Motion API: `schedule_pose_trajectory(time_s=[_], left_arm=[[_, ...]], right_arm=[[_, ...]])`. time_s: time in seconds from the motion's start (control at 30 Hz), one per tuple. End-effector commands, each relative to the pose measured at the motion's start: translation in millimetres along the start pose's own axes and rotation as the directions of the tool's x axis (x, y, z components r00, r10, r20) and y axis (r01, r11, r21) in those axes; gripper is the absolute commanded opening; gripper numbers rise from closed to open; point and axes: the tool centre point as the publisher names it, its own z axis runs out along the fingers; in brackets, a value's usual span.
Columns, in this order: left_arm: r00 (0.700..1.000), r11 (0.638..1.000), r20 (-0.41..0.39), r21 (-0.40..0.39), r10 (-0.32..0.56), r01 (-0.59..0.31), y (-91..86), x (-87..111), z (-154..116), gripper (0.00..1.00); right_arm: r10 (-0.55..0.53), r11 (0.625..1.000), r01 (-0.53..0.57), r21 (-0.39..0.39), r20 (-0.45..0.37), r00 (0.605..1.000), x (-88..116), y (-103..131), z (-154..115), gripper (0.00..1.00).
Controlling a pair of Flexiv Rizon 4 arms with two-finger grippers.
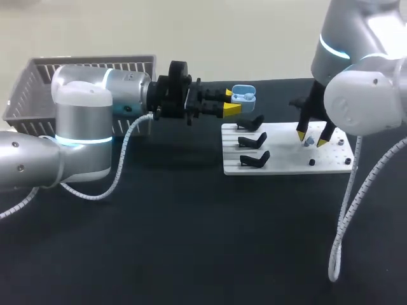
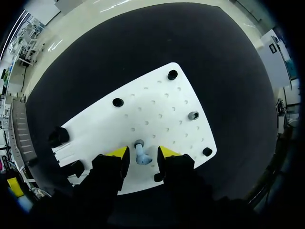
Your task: Pick up each earbud case from the left stands, insert the matching earbuds, close the lid, and place the case in the box.
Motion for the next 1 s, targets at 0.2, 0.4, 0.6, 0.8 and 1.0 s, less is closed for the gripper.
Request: schedule_pose_trajectory(time_s=[0.2,0.4,0.6,0.8,1.0], left_arm=[[1.000,1.000,0.002,-0.005,0.003,-0.003,-1.5,0.8,0.0,0.00],[1.000,1.000,0.002,-0.005,0.003,-0.003,-1.5,0.8,0.0,0.00],[1.000,1.000,0.002,-0.005,0.003,-0.003,-1.5,0.8,0.0,0.00],[1.000,1.000,0.002,-0.005,0.003,-0.003,-1.5,0.8,0.0,0.00],[1.000,1.000,0.002,-0.005,0.003,-0.003,-1.5,0.8,0.0,0.00]], right_arm=[[-0.004,1.000,0.004,0.003,-0.008,1.000,0.3,0.4,2.9,0.35],[-0.007,1.000,0.007,0.003,-0.010,1.000,0.2,-0.1,2.9,0.30],[-0.010,1.000,0.010,0.008,-0.008,1.000,0.6,-0.2,3.7,0.27],[-0.008,1.000,0.008,0.012,-0.008,1.000,0.6,-0.5,3.1,0.06],[-0.006,1.000,0.006,0.011,-0.001,1.000,1.5,-2.8,-2.8,0.00]])
